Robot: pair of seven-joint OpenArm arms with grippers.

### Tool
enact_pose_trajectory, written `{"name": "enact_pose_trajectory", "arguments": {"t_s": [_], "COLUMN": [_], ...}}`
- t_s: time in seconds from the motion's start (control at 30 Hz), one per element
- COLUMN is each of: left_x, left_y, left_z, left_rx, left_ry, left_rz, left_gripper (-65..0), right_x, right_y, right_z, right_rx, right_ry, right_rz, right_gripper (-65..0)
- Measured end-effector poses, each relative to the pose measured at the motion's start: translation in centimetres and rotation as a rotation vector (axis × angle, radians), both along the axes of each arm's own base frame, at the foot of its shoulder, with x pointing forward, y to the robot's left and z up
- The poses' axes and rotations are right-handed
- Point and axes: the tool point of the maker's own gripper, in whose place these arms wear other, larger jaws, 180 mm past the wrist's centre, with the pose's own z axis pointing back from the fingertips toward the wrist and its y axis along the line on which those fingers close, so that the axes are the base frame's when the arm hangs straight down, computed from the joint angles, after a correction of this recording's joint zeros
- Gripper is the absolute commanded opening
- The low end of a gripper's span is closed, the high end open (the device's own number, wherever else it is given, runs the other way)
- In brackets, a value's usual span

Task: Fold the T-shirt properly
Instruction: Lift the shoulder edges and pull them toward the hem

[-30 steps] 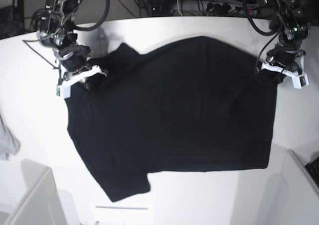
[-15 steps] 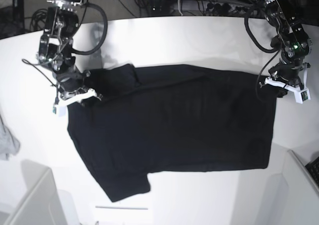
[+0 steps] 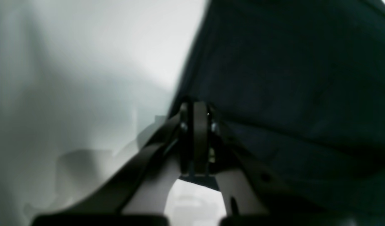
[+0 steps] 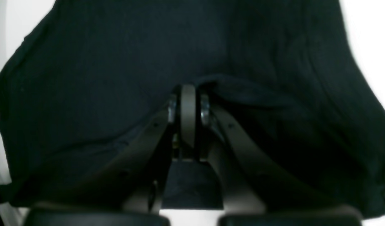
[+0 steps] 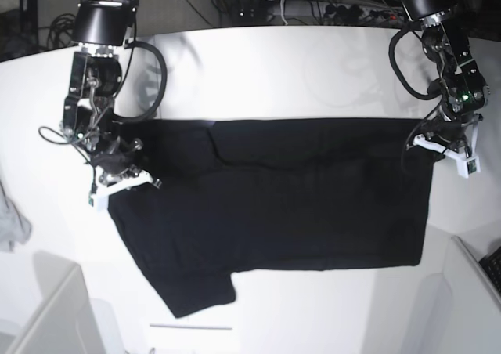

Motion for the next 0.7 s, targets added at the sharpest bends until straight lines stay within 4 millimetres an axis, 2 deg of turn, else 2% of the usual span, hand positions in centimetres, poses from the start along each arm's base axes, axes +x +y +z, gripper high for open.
{"name": "enact_pose_trajectory", "arguments": {"t_s": [0.13,0.4,0.47,0.6,0.7], "left_x": [0.6,0.5,0.6,0.6,0.1], "left_y": [0.0,0.1,0.1,0.1,0.9], "left_z": [-0.8,-1.2,-1.2,-1.2,-1.3], "left_rx": [-0.027,-0.028,-0.028,-0.027,0.036], "left_ry": [0.007,0.017,0.017,0.017,0.049], "left_rz": [0.009,0.013,0.013,0.013,0.017], "left_gripper": [-65.0,-65.0,-65.0,-65.0,-65.0], "right_x": [1.1,1.0,1.2,1.5,1.8], "right_y": [-0.9,-1.2,-0.7,1.7,1.7], "right_z": [-0.2,-1.1,-1.0,-0.8,-0.6], "right_rx": [-0.012,-0.014,-0.038,-0.025,-0.026], "right_ry": [0.005,0.043,0.035,0.029,0.026], "right_rz": [-0.012,-0.009,0.022,0.082,0.085], "right_gripper": [-65.0,-65.0,-65.0,-65.0,-65.0]}}
